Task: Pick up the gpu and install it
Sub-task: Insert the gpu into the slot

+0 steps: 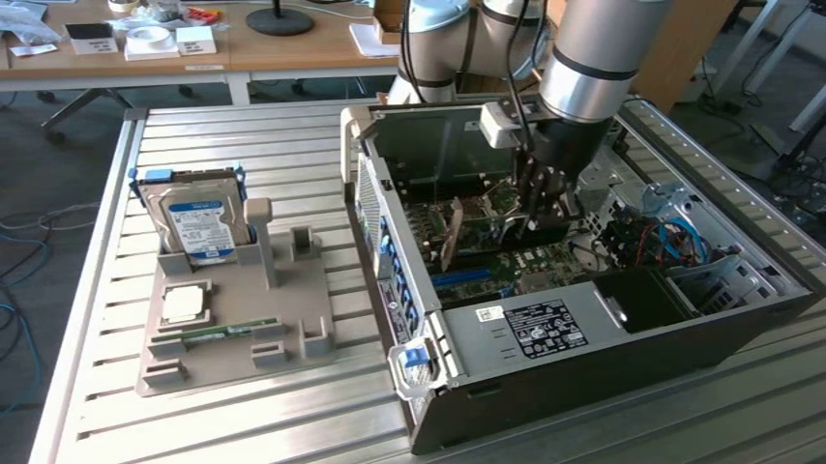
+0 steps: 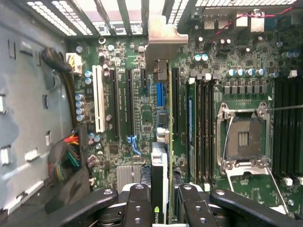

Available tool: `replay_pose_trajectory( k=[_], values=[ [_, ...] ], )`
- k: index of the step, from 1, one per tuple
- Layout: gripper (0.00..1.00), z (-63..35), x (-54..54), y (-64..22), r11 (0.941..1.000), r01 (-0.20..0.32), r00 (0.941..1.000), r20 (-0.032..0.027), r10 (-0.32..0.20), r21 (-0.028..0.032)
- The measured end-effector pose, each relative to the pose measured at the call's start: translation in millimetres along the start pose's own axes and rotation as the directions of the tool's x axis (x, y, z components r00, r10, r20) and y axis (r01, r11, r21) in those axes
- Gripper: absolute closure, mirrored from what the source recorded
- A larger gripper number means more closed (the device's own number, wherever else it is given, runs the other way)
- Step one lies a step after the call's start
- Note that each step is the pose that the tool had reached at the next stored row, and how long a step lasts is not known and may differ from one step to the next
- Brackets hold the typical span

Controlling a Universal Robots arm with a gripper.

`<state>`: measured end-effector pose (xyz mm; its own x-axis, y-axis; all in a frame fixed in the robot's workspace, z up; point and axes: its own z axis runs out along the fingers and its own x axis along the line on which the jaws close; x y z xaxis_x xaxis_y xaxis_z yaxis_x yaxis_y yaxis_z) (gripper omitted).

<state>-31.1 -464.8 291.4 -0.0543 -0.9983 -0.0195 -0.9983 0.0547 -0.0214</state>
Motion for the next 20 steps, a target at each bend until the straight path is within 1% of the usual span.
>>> replay_pose_trajectory(
  k=[3, 8, 15, 20],
  values=[
    [0.73, 3.5, 0.2, 2.0, 1.0, -0.003, 1.0, -0.0001, 0.003, 0.0],
    [0.73, 4.5, 0.3, 3.2, 1.0, -0.003, 1.0, -0.0002, 0.003, 0.0001],
    [0.73, 6.0, 0.9, 14.7, 1.0, -0.007, 1.0, -0.0002, 0.007, 0.0002],
    [0.73, 9.8, 1.2, 17.3, 1.0, -0.007, 1.0, -0.0003, 0.007, 0.0003]
  ],
)
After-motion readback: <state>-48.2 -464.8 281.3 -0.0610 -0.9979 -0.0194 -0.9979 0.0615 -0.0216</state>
